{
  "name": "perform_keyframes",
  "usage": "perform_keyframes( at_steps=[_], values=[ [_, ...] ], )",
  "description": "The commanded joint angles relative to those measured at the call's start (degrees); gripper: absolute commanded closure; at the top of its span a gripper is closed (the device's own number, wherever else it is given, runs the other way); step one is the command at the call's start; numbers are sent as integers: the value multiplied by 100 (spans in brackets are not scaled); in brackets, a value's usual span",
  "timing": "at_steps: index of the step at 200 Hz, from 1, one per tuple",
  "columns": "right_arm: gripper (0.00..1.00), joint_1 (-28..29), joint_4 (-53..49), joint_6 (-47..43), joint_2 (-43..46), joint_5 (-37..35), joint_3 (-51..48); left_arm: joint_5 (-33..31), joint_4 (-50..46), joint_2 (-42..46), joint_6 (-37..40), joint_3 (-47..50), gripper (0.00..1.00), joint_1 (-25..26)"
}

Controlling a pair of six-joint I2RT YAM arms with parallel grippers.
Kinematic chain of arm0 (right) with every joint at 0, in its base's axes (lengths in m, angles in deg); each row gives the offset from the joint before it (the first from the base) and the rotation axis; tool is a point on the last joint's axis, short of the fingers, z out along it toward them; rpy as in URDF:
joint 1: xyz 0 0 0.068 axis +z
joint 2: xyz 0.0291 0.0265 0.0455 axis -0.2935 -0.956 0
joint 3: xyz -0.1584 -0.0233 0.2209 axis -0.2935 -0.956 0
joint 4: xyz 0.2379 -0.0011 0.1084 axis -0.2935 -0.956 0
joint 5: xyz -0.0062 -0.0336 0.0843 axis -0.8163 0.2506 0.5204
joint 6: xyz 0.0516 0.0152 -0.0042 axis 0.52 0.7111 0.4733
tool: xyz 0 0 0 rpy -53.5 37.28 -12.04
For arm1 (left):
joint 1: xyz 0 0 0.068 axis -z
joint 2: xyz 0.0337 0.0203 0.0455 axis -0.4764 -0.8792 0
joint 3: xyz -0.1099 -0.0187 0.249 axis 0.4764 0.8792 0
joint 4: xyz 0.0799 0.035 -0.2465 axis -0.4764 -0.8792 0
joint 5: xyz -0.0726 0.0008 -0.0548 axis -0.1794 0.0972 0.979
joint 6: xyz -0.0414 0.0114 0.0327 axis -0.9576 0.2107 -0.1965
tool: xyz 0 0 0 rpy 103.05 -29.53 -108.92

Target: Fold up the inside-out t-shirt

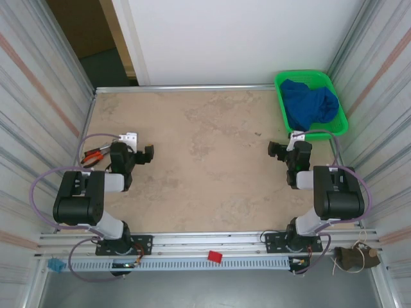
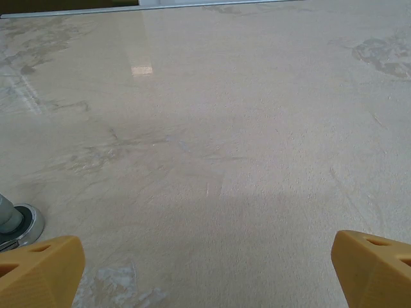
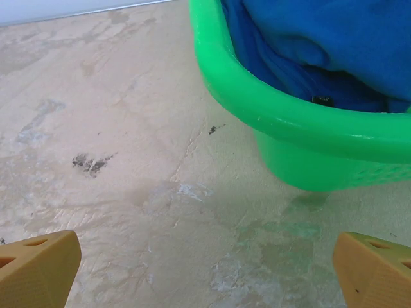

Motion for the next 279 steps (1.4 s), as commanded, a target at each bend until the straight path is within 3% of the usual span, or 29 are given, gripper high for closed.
perform_keyframes(
  at_steps=[1, 89, 212, 228, 249, 263, 279],
  values=[
    [1, 7, -34, -123, 61, 65, 77, 76, 47, 110, 106, -51, 1, -3],
    [1, -46, -49, -84, 38, 142, 111, 223, 20, 102, 10, -65, 1, -108],
    [1, -69, -113, -56, 167, 168, 128, -42, 33, 132, 125, -62, 1, 45],
    [1, -18, -1257, -44, 785, -47, 498, 13, -406, 321, 183, -258, 1, 74],
    [1, -31, -2488, 359, 1674, -396, 1056, -621, -1765, 876, 18, -807, 1, 174],
    [1, -46, -2983, 1214, 2157, -924, 1506, -985, -2838, 1243, -382, -1330, 1, 250],
    [1, -217, -4298, 2569, 2384, -1493, 2507, -1217, -3946, 1660, -871, -1940, 1, 463]
  ],
)
